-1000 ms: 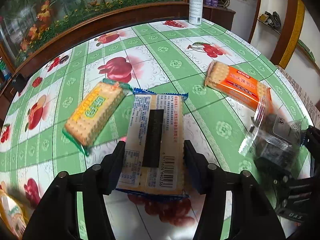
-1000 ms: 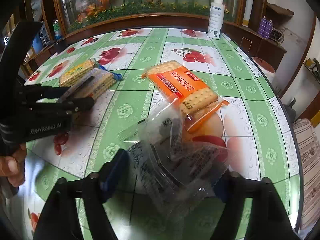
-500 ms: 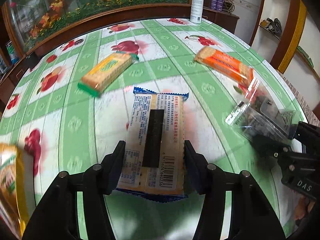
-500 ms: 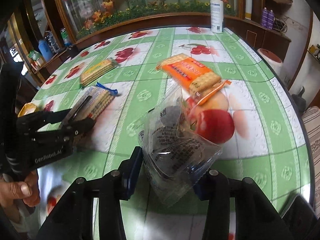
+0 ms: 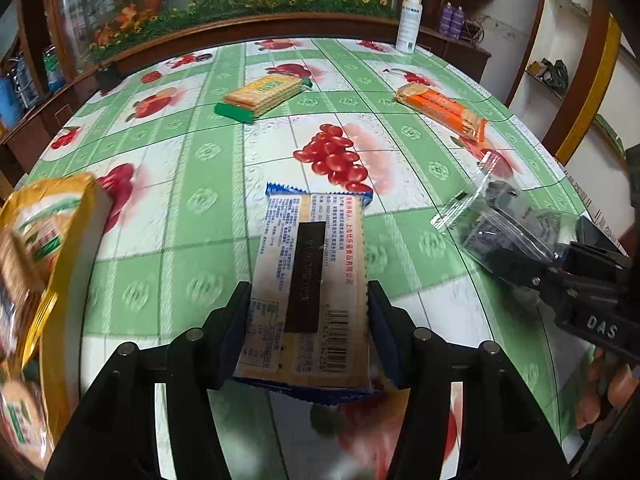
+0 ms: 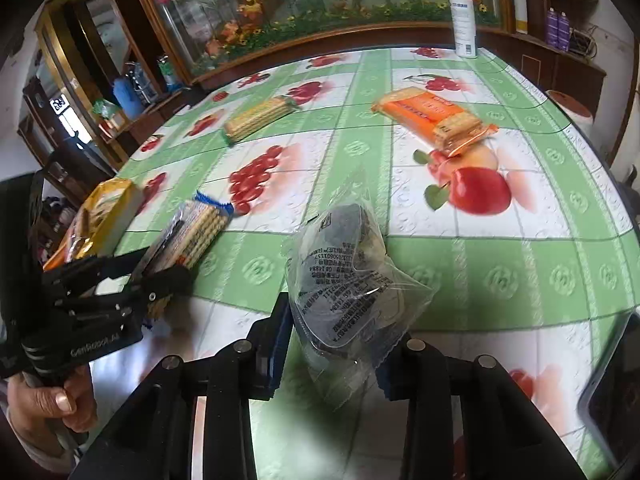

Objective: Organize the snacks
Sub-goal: 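Lift and carry both held packs over the white tray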

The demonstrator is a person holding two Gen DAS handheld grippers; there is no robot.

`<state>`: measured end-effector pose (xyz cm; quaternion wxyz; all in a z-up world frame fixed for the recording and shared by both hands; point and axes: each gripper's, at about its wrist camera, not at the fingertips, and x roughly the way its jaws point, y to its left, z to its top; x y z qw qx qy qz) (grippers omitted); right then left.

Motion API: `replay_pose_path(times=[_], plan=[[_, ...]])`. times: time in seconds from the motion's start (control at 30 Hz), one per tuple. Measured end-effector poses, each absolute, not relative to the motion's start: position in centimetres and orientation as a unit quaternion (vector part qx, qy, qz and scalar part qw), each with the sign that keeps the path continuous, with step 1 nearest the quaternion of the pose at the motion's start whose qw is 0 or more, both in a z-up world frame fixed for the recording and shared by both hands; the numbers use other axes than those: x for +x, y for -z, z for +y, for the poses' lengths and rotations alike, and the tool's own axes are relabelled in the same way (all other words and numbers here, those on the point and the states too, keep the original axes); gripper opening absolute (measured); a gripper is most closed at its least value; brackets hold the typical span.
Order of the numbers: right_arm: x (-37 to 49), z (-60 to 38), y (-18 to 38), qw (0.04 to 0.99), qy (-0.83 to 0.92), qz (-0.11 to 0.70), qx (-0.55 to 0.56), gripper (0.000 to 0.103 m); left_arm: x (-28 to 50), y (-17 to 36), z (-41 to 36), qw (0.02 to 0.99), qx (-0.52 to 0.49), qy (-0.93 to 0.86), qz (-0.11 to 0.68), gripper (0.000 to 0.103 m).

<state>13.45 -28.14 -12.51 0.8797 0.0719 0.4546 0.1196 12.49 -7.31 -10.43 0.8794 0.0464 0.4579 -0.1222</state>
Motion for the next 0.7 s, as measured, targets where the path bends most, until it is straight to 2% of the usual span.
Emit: replay_pose_path(times=[0.7], plan=[[10.4, -24.4, 10.8, 0.879, -0.187, 0.425, 0.103, 0.029, 8.2, 7.5, -1.0, 0.910, -0.003, 0.080, 0.408, 0.053]])
